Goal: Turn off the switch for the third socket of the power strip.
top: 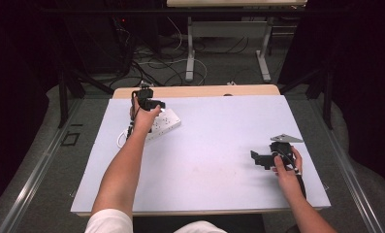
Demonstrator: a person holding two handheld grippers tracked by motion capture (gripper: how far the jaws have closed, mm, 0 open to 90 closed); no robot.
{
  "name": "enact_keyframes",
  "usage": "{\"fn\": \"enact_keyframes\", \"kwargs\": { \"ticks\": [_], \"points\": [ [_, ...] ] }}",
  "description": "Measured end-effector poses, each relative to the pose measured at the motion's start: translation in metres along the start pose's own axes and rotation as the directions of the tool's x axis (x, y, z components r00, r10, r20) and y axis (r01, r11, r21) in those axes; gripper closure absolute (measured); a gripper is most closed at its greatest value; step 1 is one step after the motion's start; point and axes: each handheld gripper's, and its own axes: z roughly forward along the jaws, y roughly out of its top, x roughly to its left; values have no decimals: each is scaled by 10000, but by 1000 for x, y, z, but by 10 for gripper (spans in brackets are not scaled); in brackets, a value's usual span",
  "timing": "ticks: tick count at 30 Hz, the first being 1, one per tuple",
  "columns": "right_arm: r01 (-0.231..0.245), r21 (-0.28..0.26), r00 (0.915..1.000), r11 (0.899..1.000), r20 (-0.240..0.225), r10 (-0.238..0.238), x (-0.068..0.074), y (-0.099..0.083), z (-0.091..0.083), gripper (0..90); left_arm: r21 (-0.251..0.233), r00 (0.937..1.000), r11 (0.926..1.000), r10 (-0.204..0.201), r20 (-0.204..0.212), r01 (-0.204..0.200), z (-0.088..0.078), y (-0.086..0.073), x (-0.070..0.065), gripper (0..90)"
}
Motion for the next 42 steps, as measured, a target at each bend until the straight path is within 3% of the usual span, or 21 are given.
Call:
{"fn": "enact_keyframes", "kwargs": {
  "ticks": [21,42],
  "points": [
    [-10,48,10000,10000,-53,11,1,0,3,0,290,9986,9986,-441,-276,449,23,-4,7,854],
    [56,55,10000,10000,-62,-56,1,0,2,0,522,9985,9981,-291,-455,314,36,-8,4,878]
  ]
}}
